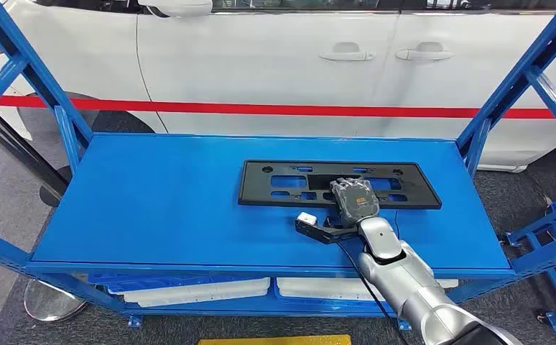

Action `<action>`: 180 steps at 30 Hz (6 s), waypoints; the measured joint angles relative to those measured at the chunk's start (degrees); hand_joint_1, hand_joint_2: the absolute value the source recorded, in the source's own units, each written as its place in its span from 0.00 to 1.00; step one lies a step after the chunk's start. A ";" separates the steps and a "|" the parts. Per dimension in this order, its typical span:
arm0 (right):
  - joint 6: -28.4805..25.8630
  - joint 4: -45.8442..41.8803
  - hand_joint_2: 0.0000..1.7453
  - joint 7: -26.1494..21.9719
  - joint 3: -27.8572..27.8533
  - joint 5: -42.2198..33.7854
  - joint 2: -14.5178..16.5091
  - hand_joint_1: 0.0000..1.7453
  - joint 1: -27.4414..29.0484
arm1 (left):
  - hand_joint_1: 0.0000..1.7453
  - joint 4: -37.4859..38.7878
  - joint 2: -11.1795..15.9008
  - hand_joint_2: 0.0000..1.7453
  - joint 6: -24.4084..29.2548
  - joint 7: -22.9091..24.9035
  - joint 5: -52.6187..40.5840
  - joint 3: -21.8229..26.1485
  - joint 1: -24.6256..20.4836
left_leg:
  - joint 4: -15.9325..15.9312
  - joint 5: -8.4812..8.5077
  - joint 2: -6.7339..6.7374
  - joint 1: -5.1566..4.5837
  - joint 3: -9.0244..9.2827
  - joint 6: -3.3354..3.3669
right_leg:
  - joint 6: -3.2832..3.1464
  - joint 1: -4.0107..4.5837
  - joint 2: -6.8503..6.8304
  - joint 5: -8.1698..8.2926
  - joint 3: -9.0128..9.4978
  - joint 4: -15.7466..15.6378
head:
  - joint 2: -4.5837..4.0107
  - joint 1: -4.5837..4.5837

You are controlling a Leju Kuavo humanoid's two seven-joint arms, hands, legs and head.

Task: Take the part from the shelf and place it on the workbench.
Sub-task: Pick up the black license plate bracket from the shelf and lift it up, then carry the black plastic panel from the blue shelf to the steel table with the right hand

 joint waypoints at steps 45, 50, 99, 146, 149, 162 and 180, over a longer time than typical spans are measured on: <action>2.63 -64.17 1.00 -29.77 -1.65 -72.12 0.07 1.00 18.93 | 0.00 0.02 -2.32 0.00 0.85 -3.67 4.96 7.34 1.17 | 17.18 -8.44 -0.35 -0.07 -8.09 -2.80 | -3.07 0.63 0.04 -0.12 2.49 -4.96 | 0.00 -0.05; 2.00 -64.16 1.00 -29.67 -1.64 -71.99 0.08 1.00 19.40 | 0.00 0.01 -2.23 0.00 0.60 -3.94 5.05 7.83 1.06 | 2.25 -0.85 -0.37 -0.46 -1.31 -1.36 | -2.74 1.01 0.14 -0.28 2.31 -4.31 | 0.00 -0.05; 7.72 -63.19 1.00 -34.63 0.93 -73.44 0.82 1.00 28.21 | 0.00 -0.11 -3.07 0.00 0.44 -2.14 4.20 10.23 0.93 | 1.83 3.35 0.75 -0.05 -4.82 -2.28 | -0.75 -0.54 0.33 -4.55 6.85 -3.97 | 0.01 -0.24; 9.40 -62.53 1.00 -34.80 -1.04 -76.22 1.27 1.00 29.04 | 0.00 -0.12 -2.66 0.00 0.04 -2.38 4.01 11.31 0.45 | -2.12 -4.67 -2.81 -0.64 6.62 0.15 | -0.59 0.23 5.92 6.50 -4.09 -4.75 | 0.00 -0.29; 9.40 -62.53 1.00 -34.79 -1.22 -76.23 1.23 1.00 29.07 | 0.00 -0.11 -2.71 0.00 0.04 -2.39 4.02 11.33 0.57 | -2.53 -2.41 0.10 -0.66 4.54 1.05 | -0.05 0.22 1.42 -1.90 -6.13 2.35 | 0.00 -0.23; 9.42 -62.52 1.00 -34.63 -1.51 -76.32 1.30 1.00 29.08 | 0.00 -0.11 -2.78 0.00 -0.08 -2.41 4.04 11.38 0.40 | 2.06 -0.31 6.34 -0.39 -3.28 -2.14 | -2.26 0.26 -3.47 -2.47 6.13 -5.97 | 0.01 -0.31; 13.88 -61.29 1.00 -27.87 1.25 -77.27 3.93 1.00 26.71 | 0.00 -0.09 -5.97 0.00 6.62 3.22 11.61 12.85 -9.92 | -1.06 -3.51 -0.88 -0.15 3.75 0.44 | 0.12 0.42 0.84 -1.82 -7.98 6.24 | 0.00 -0.21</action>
